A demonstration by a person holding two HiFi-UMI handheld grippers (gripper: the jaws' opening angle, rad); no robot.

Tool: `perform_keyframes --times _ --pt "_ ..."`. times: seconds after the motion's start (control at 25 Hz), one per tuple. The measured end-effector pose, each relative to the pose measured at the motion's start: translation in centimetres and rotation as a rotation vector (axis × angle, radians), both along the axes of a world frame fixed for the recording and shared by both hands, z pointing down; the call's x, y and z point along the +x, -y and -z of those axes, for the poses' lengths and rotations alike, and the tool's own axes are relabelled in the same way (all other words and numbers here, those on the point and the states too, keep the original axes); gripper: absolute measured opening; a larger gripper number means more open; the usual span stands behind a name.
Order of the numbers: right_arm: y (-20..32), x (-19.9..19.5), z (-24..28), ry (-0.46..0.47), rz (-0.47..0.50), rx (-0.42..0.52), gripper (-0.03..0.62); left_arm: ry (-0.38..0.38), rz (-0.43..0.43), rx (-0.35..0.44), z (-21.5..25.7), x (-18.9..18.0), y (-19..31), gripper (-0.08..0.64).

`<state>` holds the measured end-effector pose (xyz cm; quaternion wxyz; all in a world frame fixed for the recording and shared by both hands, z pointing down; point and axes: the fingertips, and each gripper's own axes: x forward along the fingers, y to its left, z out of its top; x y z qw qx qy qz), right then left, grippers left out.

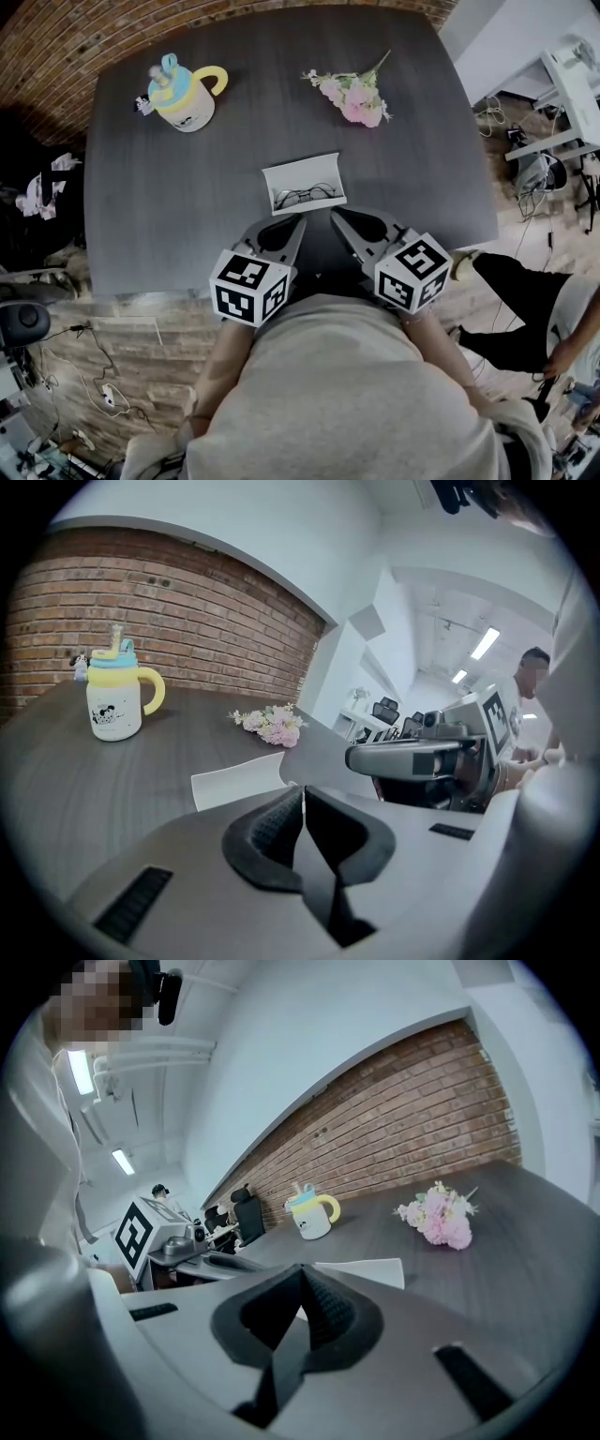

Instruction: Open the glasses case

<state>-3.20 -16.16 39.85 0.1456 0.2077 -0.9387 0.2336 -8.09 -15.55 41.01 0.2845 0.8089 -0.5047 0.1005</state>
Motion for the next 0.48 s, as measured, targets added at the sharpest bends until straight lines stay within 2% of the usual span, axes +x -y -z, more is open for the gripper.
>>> perform_keyframes --times 0.48 --pt "-0.63 -0.43 -0.13 -0.012 0.032 -0.020 0.006 0.007 -0.005 -0.017 -0.27 0.23 -0.14 0.026"
